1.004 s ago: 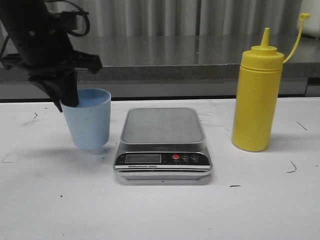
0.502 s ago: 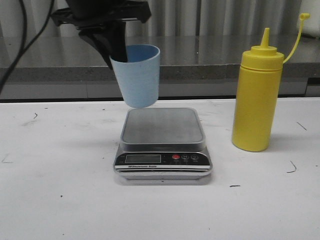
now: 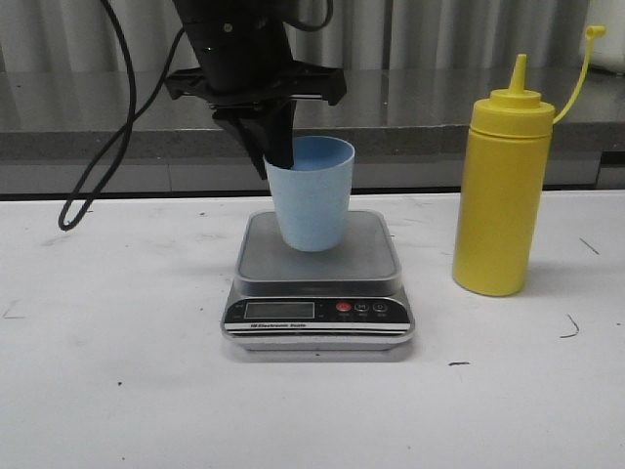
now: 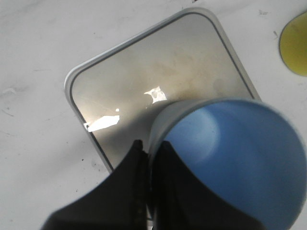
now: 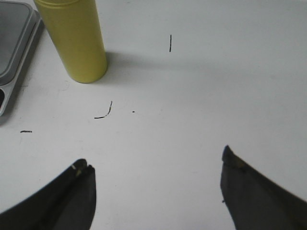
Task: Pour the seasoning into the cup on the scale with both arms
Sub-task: 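Lift the blue cup with the left gripper and lower it onto the scale, then open the left gripper and raise it away from the cup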
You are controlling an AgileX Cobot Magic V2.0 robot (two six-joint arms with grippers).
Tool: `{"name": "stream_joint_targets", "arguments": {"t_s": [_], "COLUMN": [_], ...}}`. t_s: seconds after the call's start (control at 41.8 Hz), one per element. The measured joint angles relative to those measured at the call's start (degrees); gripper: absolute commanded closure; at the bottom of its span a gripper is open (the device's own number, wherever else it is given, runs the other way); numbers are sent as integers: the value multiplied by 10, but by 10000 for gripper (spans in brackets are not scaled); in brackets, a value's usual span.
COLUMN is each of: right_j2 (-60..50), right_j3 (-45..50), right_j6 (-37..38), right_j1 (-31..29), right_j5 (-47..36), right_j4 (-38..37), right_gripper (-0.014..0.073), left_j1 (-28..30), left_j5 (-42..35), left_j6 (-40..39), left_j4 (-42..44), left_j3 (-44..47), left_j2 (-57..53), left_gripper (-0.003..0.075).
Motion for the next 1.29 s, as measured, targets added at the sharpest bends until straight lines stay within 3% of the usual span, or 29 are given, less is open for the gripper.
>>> {"name": "stream_joint_targets", "arguments": {"t_s": [0.215,0.526,0.765,0.932,1.291], "right_j2": [0,0,0,0,0], "right_j3": [0,0,0,0,0], "right_j6": [0,0,0,0,0], "right_j1": [0,0,0,0,0], "right_j5": [0,0,0,0,0], "right_j4": [0,0,0,0,0], "right_gripper": [33,33,33,33,33], "left_j1": [0,0,0,0,20], "left_j5": [-1,0,-2,-3,-89], "left_j6": [0,0,0,0,0], "left_j4": [0,0,0,1,15], "left_j3": [-4,-4,-4,15,203], "left_j2": [2,7,-1,-68,-303], "left_gripper": [707,395,397,397,397]}}
